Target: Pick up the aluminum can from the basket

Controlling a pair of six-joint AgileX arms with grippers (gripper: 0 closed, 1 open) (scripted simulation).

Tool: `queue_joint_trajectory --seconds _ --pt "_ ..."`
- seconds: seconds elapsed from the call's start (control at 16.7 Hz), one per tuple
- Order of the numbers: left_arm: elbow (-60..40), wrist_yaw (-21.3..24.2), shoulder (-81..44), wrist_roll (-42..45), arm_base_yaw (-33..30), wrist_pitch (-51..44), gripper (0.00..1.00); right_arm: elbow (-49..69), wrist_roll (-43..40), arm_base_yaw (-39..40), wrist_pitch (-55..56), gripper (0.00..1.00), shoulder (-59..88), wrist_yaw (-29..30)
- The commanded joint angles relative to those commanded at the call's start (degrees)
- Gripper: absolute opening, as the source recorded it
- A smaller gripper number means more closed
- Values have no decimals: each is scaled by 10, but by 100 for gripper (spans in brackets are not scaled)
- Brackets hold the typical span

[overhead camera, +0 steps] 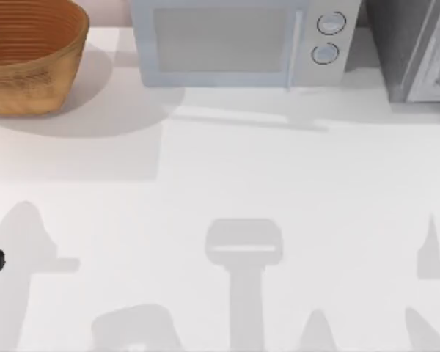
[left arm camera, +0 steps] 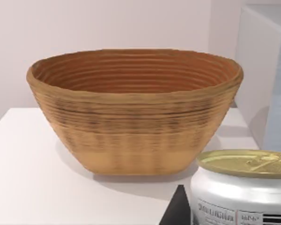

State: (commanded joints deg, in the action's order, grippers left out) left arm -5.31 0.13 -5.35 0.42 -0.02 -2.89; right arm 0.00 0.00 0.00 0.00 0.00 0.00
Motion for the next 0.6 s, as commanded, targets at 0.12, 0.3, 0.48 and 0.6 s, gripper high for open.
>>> queue_joint_trajectory --seconds 0.12,0.3,0.48,0.6 --pt "38 -1 38 -3 0 21 0 0 0 0 0 100 0 0" --pt "53 -1 54 -4 0 29 0 0 0 0 0 100 0 0" --pt "53 -1 54 -4 0 29 0 0 0 0 0 100 0 0" --pt "53 -2 51 -3 1 28 0 0 0 0 0 100 0 0"
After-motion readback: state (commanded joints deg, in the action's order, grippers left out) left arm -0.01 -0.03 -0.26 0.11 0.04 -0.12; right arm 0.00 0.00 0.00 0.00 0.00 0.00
